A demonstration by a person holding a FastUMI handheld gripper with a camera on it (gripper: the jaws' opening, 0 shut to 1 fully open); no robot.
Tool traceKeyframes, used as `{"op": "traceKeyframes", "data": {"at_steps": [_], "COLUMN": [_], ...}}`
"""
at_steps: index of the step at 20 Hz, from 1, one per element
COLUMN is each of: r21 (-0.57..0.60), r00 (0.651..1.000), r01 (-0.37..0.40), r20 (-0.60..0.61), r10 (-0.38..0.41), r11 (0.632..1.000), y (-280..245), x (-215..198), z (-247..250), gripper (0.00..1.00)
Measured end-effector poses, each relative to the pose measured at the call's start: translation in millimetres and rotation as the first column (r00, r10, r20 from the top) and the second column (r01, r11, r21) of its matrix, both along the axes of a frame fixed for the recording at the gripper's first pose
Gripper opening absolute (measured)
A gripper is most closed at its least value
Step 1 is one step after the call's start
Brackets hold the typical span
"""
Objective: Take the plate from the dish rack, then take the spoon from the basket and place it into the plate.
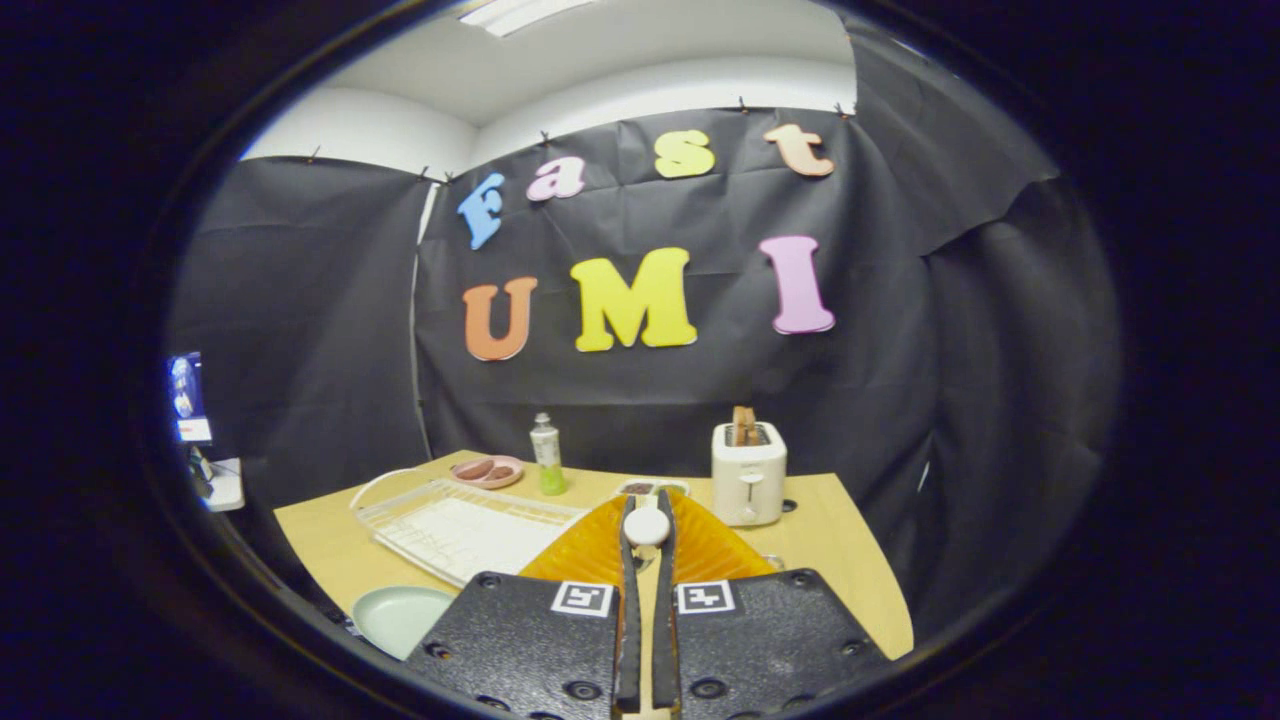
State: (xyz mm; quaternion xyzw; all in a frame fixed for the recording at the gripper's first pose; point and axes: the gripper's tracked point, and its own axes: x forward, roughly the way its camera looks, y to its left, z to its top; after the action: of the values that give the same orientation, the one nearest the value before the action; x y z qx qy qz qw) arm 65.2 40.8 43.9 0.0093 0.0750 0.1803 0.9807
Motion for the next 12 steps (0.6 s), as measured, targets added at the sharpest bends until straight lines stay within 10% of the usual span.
{"op": "traceKeyframes", "data": {"at_steps": [12], "r21": [-0.043], "r00": [0.881], "r01": [-0.366], "r20": [-0.337], "r10": [0.332], "r11": [0.930], "y": [160.4], "x": [-51.2], "z": [-67.2], "gripper": [0.10]}}
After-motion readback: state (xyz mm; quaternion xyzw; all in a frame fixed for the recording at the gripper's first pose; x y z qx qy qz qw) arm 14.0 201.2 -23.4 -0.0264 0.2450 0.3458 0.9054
